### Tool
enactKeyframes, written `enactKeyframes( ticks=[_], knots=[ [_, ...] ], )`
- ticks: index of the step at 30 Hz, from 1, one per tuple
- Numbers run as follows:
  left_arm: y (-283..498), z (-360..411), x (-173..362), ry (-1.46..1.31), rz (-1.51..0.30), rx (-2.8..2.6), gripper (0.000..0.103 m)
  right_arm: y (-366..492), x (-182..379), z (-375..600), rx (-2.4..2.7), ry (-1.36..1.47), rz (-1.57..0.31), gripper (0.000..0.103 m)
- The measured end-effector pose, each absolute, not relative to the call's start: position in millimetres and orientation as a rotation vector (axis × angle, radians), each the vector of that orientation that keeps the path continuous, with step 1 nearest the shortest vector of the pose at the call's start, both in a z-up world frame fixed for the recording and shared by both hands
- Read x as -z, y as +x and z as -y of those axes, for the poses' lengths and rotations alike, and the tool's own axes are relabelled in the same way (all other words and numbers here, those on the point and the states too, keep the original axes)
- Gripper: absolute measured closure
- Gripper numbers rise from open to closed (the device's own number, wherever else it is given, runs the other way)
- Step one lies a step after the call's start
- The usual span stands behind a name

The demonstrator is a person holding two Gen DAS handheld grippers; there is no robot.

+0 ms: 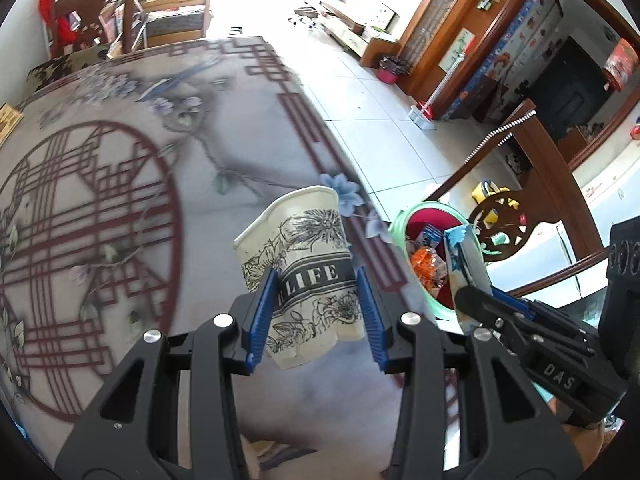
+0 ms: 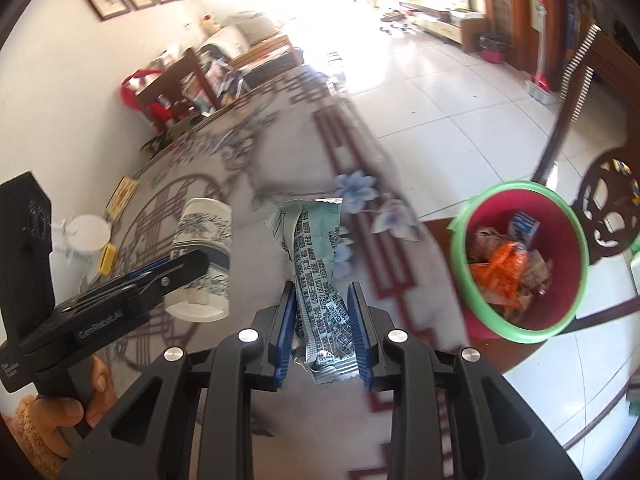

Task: Collect trash
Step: 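Carry the paper cup and snack wrapper over the red bin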

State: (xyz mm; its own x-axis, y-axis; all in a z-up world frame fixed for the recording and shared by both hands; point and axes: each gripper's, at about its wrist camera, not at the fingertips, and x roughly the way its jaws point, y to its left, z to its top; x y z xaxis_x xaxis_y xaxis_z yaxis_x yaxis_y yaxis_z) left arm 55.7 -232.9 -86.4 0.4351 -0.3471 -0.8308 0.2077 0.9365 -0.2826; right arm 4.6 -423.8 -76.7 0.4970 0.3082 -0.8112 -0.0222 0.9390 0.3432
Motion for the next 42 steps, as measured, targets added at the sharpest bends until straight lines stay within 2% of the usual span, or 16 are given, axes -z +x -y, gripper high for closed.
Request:
enactKeyframes(
  ticks=[15, 42],
  knots=[
    [70.5, 315.5, 92.7, -0.077, -1.093, 0.426, 0.063, 6.4, 87.1, 494.8, -0.142, 0.366, -1.043, 0.077],
    [99.4, 410.6, 111.0, 0.006, -1.142, 0.485, 0.063, 29.8, 116.4, 600.2, -0.04, 0.456, -1.08, 0.076]
  ],
)
